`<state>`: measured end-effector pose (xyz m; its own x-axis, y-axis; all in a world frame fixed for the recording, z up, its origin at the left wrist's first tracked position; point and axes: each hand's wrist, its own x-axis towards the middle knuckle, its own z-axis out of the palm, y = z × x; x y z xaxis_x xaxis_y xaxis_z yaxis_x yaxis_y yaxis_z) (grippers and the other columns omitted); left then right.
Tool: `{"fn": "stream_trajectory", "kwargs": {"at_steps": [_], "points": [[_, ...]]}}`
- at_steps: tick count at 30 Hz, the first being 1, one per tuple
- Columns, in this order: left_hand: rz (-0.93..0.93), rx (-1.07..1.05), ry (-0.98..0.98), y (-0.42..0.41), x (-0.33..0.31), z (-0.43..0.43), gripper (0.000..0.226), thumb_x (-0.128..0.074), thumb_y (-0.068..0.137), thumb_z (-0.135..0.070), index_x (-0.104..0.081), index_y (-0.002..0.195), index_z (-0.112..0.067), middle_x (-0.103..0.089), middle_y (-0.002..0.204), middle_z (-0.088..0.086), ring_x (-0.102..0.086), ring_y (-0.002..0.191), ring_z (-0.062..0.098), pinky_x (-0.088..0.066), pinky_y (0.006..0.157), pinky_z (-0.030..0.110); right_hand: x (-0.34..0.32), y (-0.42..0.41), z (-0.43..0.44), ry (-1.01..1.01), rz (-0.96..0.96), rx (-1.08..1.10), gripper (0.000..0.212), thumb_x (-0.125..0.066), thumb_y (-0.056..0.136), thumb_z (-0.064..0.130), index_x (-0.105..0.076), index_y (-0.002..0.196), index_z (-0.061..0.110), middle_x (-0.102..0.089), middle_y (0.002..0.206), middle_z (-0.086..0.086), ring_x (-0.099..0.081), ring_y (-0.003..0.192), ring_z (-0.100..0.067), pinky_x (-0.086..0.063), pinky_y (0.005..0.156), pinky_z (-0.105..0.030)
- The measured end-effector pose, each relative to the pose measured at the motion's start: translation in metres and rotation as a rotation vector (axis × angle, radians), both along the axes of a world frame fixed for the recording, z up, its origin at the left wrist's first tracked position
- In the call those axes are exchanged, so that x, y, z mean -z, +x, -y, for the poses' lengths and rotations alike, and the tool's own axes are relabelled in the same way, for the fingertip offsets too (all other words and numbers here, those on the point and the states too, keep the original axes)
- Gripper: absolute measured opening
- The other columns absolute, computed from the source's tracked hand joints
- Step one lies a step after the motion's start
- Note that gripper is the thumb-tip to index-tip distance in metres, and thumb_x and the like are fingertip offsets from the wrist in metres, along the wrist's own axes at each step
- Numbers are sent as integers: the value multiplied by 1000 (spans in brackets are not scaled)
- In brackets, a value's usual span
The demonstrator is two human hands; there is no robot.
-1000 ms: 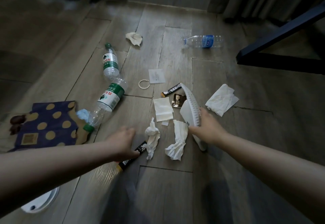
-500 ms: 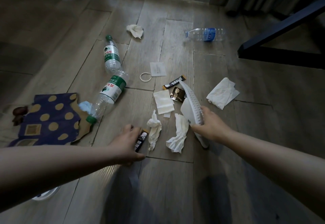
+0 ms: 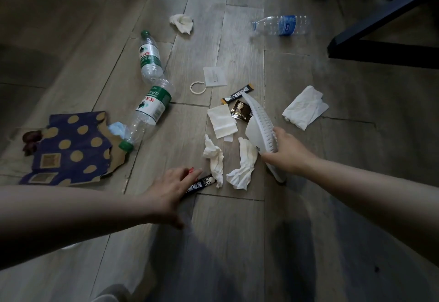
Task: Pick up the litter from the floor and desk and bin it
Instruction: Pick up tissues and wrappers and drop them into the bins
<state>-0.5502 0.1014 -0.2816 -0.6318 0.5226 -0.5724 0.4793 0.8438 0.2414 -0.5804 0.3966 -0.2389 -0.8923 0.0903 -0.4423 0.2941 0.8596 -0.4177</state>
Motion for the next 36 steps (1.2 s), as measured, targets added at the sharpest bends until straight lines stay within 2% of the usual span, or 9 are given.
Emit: {"fn": "stream_trajectory", "kwargs": {"at_steps": [3,6,12,17,21,26,29,31,36], "points": [[-52,85,-72,2,2,-2,133,-82,56,-56,11,150,-36,-1,155,2,-12,141,26,-26,114,42,1,0,0,12,-7,-14,80,-68,80,34,-29,146,10,-45,140,-15,-51,121,-30,-48,97,-41],[-96,108,-103,3,4,-4,131,-80,57,-58,9,150,-35,-3,155,2,-14,140,27,-26,113,42,2,0,0,13,-6,-14,79,-68,80,32,-29,145,10,-46,138,-16,-52,119,-30,-48,96,-42],[-140,49,-16,-3,7,-8,121,-70,60,-72,-4,152,-29,-18,149,1,-23,134,22,-29,109,38,2,0,-1,-11,0,-6,83,-69,80,33,-26,148,12,-43,141,-14,-50,122,-29,-48,98,-45],[-155,68,13,-3,16,-15,119,-66,56,-77,-8,150,-30,-21,144,1,-25,131,22,-30,109,37,4,1,-2,-11,-32,-12,82,-69,78,32,-28,146,11,-42,143,-14,-46,126,-29,-45,100,-40],[-191,14,53,1,23,-20,108,-60,64,-79,-15,148,-28,-26,142,1,-28,128,21,-33,104,37,6,1,-3,-17,-26,-11,87,-70,78,33,-24,148,12,-39,146,-13,-44,129,-28,-43,103,-42],[-174,-6,131,-7,20,-23,75,-58,75,-70,-38,134,-29,-37,130,-4,-38,116,17,-41,95,34,7,1,-3,-18,-34,-11,88,-70,78,34,-23,149,12,-37,147,-13,-42,130,-28,-42,105,-41],[-164,-20,133,-11,18,-27,62,-64,78,-58,-42,129,-29,-39,126,-5,-40,112,17,-45,91,35,7,0,-4,-25,-31,-3,89,-71,78,33,-23,149,13,-37,147,-13,-43,130,-28,-43,105,-44],[-171,-40,135,-12,19,-29,57,-65,81,-47,-43,131,-29,-41,125,-4,-41,112,17,-44,91,33,6,0,-5,-28,-44,4,87,-71,77,33,-25,148,13,-41,144,-13,-47,127,-28,-45,102,-44],[-160,-102,151,-17,18,-31,52,-67,82,-42,-50,126,-19,-48,120,4,-46,108,21,-41,87,30,6,-1,-9,-34,-58,22,84,-71,77,34,-29,146,13,-46,140,-12,-50,122,-27,-48,98,-44]]}}
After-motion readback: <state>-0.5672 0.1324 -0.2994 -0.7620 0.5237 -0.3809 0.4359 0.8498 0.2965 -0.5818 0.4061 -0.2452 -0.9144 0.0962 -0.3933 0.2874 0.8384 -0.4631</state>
